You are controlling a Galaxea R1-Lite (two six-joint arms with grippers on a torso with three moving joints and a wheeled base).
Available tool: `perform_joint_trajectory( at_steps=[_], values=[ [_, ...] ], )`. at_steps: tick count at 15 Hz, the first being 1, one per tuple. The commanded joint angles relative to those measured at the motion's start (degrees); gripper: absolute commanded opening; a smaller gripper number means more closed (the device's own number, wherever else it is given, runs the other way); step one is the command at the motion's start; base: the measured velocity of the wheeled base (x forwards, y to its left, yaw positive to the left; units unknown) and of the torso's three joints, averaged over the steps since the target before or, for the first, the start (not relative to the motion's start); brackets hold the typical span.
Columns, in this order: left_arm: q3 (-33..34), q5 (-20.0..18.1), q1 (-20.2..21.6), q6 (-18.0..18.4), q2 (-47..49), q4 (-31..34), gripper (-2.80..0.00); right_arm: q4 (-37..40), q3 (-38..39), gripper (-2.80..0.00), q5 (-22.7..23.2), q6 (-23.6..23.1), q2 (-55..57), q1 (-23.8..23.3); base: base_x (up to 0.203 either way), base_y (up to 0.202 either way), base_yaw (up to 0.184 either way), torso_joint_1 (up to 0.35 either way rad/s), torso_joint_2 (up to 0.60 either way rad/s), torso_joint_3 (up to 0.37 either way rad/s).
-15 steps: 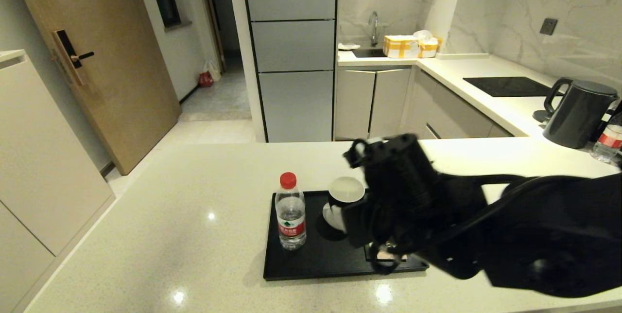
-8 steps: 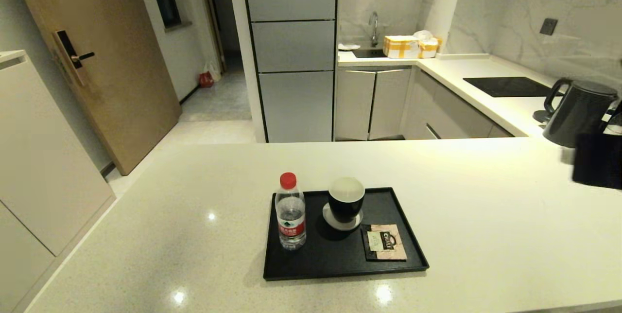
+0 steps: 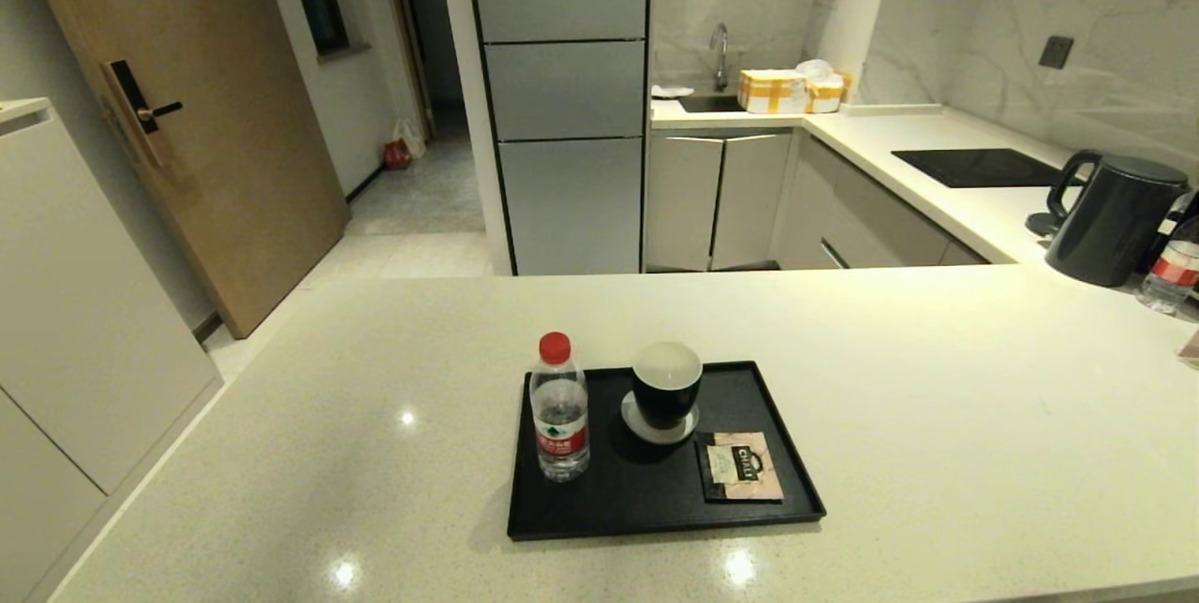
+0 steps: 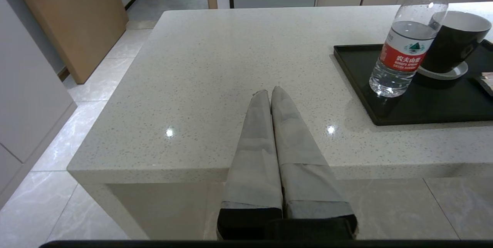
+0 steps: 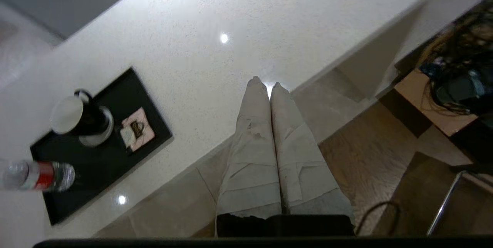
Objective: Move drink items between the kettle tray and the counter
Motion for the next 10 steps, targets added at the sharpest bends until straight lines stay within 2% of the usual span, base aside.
perform_joint_trajectory(
  at_steps=[1, 2, 3, 4, 5, 7, 10],
  values=[
    [0.1, 0.0, 0.0, 0.0, -0.1, 0.0, -2.80, 7.2, -5.4, -2.80, 2.6, -1.6, -7.2, -10.6, 0.000, 0.000, 0.000, 0.000, 0.00, 0.000],
    [0.1, 0.0, 0.0, 0.0, -0.1, 0.0, -2.80, 10.1, -7.3, -2.80, 7.4, -4.3, -10.6, -16.0, 0.000, 0.000, 0.000, 0.000, 0.00, 0.000],
    [0.1, 0.0, 0.0, 0.0, -0.1, 0.0, -2.80, 11.6, -8.3, -2.80, 12.3, -8.2, -14.6, -19.2, 0.000, 0.000, 0.000, 0.000, 0.00, 0.000],
    [0.1, 0.0, 0.0, 0.0, -0.1, 0.0, -2.80, 12.1, -8.9, -2.80, 15.3, -11.8, -17.5, -20.2, 0.000, 0.000, 0.000, 0.000, 0.00, 0.000],
    [0.1, 0.0, 0.0, 0.0, -0.1, 0.0, -2.80, 12.4, -9.4, -2.80, 15.7, -13.1, -18.8, -18.9, 0.000, 0.000, 0.000, 0.000, 0.00, 0.000],
    [0.1, 0.0, 0.0, 0.0, -0.1, 0.0, -2.80, 12.3, -7.6, -2.80, 14.7, -14.4, -20.6, -12.2, 0.000, 0.000, 0.000, 0.000, 0.00, 0.000],
    [0.1, 0.0, 0.0, 0.0, -0.1, 0.0, -2.80, 7.4, 3.5, -2.80, 12.7, -15.0, -28.1, -8.8, 0.000, 0.000, 0.000, 0.000, 0.00, 0.000]
  ],
)
